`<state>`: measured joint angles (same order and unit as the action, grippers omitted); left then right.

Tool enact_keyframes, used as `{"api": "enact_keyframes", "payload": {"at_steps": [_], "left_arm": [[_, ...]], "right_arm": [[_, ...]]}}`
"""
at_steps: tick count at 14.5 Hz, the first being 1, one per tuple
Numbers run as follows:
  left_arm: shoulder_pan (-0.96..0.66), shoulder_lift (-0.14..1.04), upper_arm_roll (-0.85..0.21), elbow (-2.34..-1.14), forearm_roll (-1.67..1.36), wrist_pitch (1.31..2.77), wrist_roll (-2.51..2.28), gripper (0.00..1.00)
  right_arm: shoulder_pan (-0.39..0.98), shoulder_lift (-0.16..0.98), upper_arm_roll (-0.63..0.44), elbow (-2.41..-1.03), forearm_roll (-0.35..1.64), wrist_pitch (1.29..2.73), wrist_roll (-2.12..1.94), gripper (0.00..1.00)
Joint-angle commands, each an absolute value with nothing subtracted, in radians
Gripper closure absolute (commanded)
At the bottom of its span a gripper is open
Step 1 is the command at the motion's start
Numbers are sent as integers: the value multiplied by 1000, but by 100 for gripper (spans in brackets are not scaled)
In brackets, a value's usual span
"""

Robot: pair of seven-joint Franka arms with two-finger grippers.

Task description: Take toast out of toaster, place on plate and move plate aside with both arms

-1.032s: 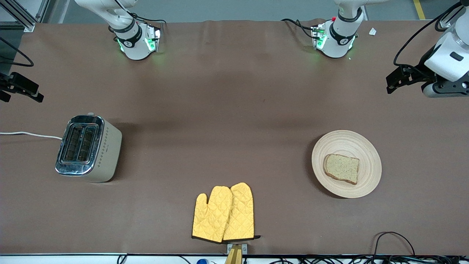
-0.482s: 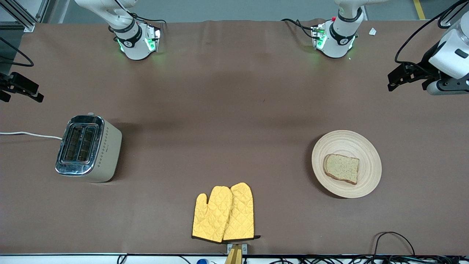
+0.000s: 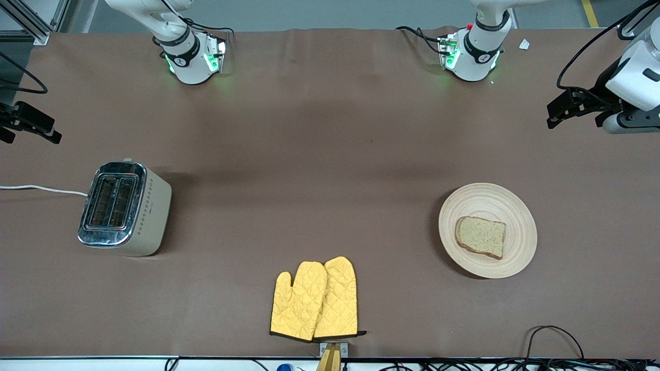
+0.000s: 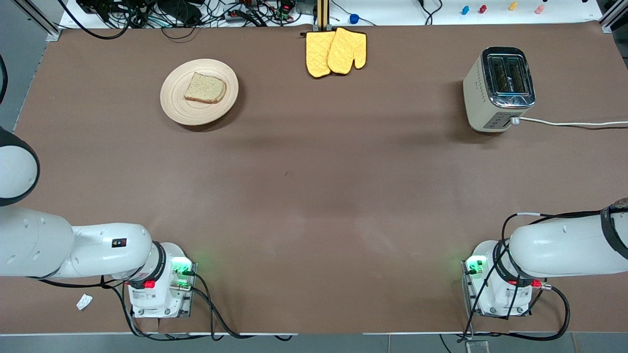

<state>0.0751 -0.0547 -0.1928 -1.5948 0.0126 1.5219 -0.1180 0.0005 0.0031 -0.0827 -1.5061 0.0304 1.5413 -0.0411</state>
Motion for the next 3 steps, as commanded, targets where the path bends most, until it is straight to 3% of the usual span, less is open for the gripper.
{"api": "enact_keyframes", "payload": {"at_steps": [1, 3], "left_arm": [[72, -41, -189, -1562, 9, 1486, -121, 0], [72, -41, -189, -1563, 9, 1483, -123, 0]], "right_arm": [[-8, -31, -72, -1542, 21, 1546, -29, 0], [-8, -31, -72, -1542, 21, 1546, -29, 0]]}}
